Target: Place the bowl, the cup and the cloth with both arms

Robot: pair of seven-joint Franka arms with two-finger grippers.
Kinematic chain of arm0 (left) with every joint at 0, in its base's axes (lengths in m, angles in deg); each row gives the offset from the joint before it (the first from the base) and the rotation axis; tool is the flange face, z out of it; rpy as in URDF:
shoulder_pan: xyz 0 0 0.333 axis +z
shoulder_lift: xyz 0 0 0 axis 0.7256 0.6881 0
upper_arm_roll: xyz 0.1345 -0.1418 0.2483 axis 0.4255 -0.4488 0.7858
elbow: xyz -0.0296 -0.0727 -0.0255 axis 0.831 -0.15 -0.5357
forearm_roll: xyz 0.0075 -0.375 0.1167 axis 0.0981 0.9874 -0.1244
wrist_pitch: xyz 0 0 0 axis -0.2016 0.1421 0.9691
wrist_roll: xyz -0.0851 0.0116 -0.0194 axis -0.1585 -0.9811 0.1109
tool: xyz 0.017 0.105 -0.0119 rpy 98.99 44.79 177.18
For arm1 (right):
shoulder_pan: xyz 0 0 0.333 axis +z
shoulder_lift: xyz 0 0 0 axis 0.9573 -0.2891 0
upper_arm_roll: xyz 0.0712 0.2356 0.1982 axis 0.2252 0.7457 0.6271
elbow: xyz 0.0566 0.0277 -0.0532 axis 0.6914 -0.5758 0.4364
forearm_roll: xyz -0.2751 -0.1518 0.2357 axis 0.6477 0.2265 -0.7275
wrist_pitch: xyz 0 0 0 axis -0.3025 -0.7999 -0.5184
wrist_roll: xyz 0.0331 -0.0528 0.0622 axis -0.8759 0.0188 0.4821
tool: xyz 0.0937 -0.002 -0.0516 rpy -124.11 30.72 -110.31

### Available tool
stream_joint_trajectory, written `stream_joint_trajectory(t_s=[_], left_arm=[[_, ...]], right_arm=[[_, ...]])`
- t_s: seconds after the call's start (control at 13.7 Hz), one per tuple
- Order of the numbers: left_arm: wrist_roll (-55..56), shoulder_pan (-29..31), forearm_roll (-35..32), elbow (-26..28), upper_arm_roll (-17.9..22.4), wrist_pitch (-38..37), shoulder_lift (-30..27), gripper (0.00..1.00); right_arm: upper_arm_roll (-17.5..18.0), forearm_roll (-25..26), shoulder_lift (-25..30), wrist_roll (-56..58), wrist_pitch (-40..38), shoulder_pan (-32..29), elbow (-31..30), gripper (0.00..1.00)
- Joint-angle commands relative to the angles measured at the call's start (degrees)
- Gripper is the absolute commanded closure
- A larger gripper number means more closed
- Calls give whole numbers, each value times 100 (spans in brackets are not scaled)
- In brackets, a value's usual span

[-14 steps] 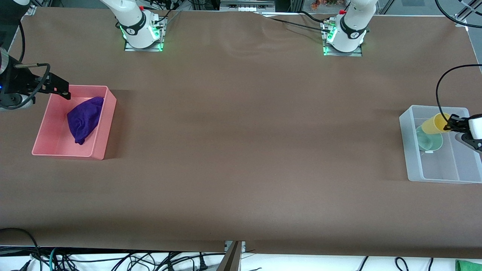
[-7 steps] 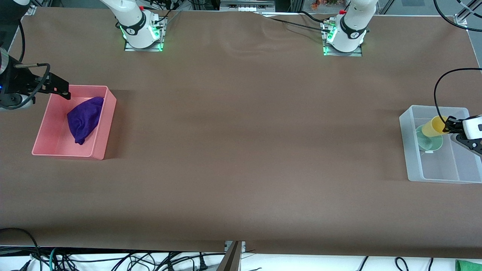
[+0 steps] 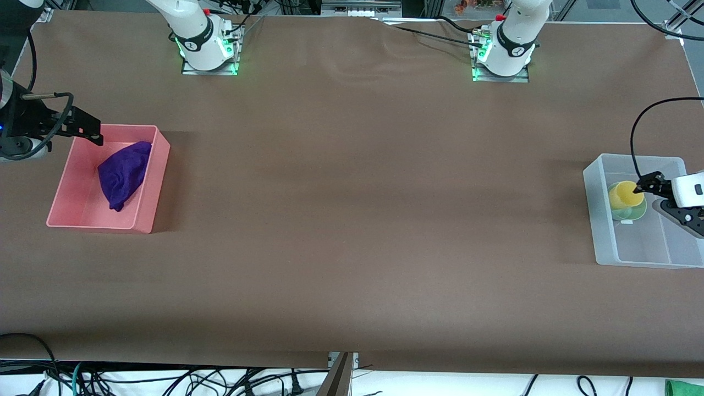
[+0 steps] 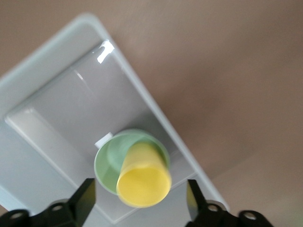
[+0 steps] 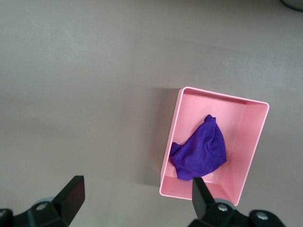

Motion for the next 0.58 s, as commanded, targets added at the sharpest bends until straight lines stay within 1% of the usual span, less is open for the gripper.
stream_joint_trajectory(t_s=[0.0, 0.07, 0.15, 0.22, 0.29, 0.36, 0.44, 0.51], left_arm=[[1003, 0, 180, -476, -716, -831, -209, 0], [1460, -9, 189, -660, -997, -921, -210, 0], [1899, -9, 198, -706, -1183, -991, -297, 0], [2313, -78, 285, -602, -1324, -1018, -611, 0], [2752, -331, 286, -688, -1464, -1219, -614, 0], [3087, -560, 269, -863, -1483, -1499, -631, 0], [3395, -954, 260, -1056, -1431, -1754, -640, 0], [3668, -1106, 286, -1127, -1422, -1879, -666, 0]], right_arm=[[32, 80, -32, -76, -57, -7, 118, 0], [32, 80, -32, -85, -57, -7, 118, 0], [32, 80, -41, -76, -57, -7, 118, 0], [32, 80, -32, -76, -57, -7, 118, 0], [23, 80, -41, -76, -57, -16, 118, 0], [23, 80, -41, -76, -57, -16, 118, 0], [32, 80, -32, -85, -57, -16, 118, 0], [23, 80, -41, -76, -57, -16, 118, 0]])
